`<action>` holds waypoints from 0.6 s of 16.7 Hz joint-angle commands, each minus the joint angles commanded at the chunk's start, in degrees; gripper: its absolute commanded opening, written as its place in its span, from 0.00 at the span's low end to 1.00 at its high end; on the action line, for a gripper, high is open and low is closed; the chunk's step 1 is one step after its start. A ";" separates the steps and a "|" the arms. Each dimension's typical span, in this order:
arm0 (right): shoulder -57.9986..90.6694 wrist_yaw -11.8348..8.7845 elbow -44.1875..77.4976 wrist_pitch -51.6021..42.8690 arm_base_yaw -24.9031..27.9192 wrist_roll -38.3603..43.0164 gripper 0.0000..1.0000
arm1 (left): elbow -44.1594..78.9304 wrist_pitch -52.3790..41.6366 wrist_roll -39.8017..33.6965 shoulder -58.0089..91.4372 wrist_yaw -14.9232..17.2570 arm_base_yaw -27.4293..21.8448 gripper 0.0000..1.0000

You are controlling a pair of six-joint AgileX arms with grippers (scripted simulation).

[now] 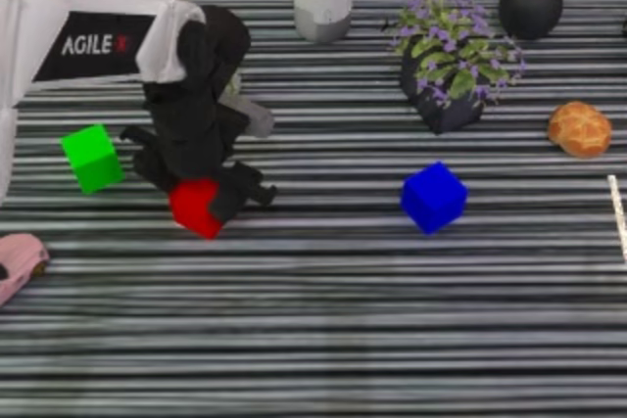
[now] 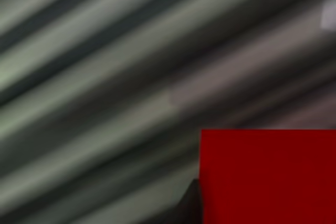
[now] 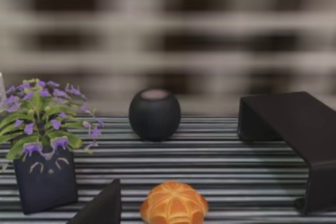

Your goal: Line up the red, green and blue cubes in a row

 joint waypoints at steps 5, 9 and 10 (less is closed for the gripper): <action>0.00 0.00 0.00 0.00 0.00 0.00 1.00 | 5.34 -9.13 -0.19 -3.04 -0.04 0.77 0.00; 0.00 0.00 0.00 0.00 0.00 0.00 1.00 | 7.99 -13.16 -0.16 -5.15 -0.05 1.10 0.00; 0.00 0.00 0.00 0.00 0.00 0.00 1.00 | 7.99 -13.16 -0.16 -5.15 -0.05 1.10 0.00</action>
